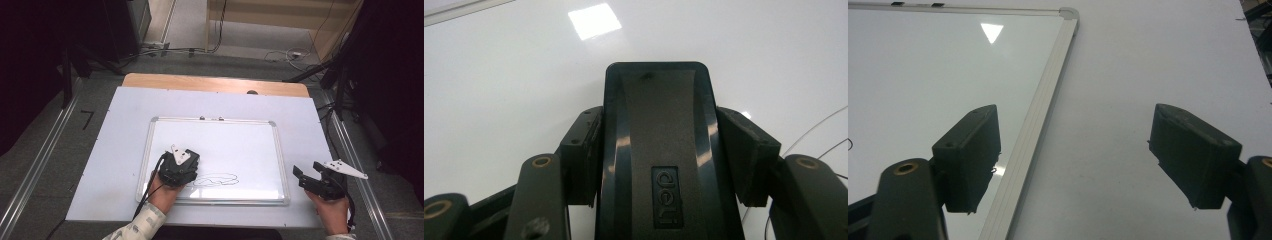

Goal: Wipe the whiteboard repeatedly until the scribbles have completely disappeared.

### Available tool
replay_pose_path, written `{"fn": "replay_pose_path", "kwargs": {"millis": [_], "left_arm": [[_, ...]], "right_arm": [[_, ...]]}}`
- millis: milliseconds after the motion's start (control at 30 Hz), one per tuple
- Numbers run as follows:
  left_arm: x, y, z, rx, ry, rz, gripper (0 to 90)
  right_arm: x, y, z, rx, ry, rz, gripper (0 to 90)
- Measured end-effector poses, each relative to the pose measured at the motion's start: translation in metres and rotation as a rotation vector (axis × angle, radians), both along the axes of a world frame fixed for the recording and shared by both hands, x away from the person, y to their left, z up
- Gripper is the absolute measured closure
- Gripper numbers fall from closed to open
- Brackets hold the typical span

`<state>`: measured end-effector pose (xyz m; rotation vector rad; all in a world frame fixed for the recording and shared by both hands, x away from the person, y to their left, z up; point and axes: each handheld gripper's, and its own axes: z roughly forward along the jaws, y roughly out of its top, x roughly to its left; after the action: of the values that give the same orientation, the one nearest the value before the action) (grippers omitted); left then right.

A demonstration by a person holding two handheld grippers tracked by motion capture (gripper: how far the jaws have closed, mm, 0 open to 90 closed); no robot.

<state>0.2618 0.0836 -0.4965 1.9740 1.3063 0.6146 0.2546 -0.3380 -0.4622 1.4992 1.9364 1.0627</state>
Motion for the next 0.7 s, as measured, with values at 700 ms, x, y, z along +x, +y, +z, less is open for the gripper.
{"fn": "replay_pose_path", "kwargs": {"millis": [700], "left_arm": [[0.0022, -0.0084, -0.0001, 0.008, 0.017, -0.029, 41.1]], "right_arm": [[-0.0009, 0.0011, 0.0003, -0.003, 0.001, -0.002, 19.2]]}}
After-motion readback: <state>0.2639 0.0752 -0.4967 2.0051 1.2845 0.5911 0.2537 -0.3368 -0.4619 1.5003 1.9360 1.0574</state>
